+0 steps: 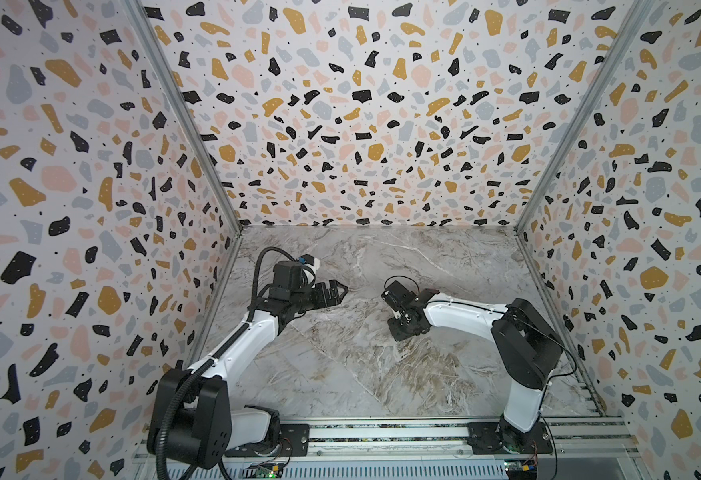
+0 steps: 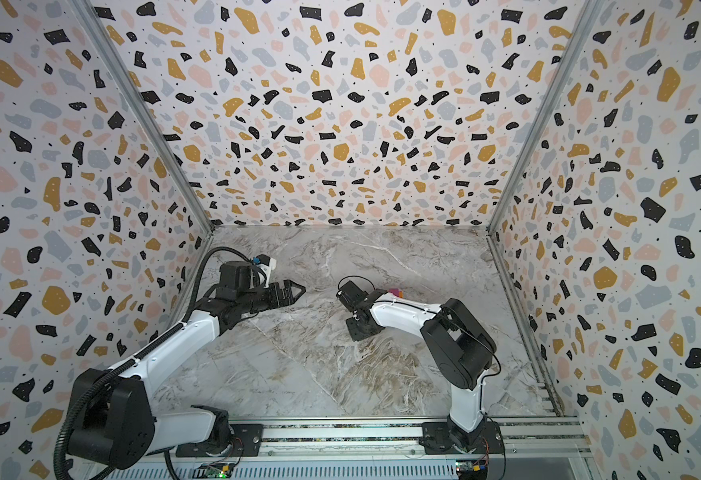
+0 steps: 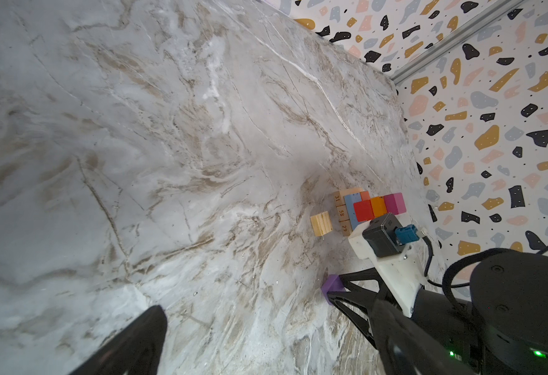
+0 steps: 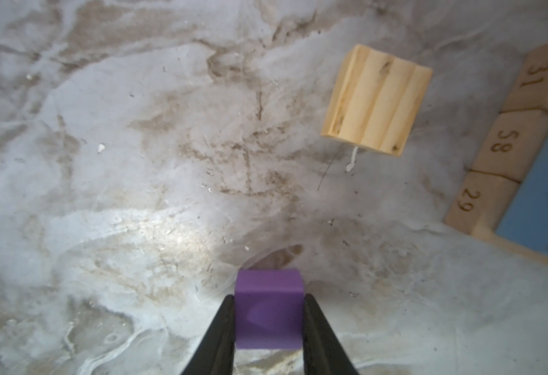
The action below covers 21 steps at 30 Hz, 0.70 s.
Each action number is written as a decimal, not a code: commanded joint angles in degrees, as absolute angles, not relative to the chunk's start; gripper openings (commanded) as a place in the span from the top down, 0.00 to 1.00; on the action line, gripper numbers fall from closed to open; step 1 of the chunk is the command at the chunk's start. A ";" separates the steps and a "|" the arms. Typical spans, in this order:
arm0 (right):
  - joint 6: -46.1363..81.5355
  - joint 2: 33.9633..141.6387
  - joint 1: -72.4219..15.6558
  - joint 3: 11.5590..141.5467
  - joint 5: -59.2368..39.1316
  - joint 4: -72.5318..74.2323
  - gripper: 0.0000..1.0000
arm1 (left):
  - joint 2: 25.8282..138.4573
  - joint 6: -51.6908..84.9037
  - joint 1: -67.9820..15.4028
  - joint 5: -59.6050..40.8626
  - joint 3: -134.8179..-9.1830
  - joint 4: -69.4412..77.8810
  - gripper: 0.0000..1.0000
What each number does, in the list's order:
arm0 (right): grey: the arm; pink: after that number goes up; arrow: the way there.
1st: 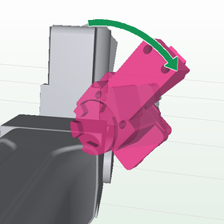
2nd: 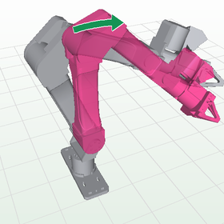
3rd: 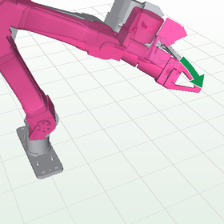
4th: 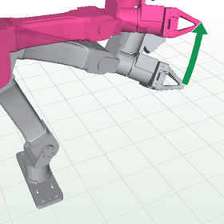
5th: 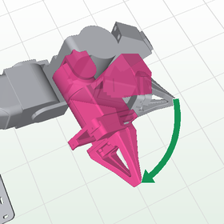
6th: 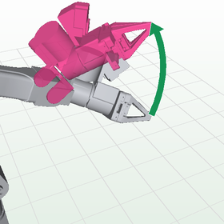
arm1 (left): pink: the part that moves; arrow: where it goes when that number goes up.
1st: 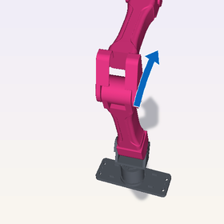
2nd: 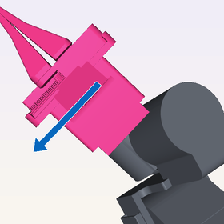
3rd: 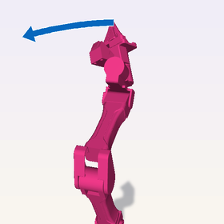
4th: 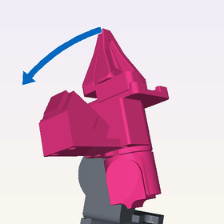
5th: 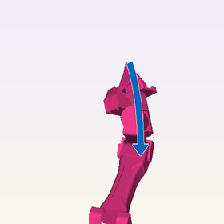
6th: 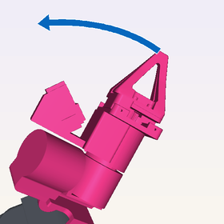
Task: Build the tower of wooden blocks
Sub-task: 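Lift the purple cube with the right gripper off the table, then carry the purple cube with the right gripper over the stack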
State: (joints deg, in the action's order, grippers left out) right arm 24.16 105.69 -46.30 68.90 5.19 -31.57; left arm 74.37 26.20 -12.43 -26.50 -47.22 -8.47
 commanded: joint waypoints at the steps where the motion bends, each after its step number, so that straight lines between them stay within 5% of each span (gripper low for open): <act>1: 24.65 104.60 -46.32 71.32 6.34 -34.24 0.72 | 74.17 26.02 -12.22 -27.01 -46.85 -6.74 0.00; 21: 26.51 98.64 -41.91 80.00 10.06 -45.91 0.75 | 73.48 26.27 -12.22 -27.33 -46.41 -6.48 0.00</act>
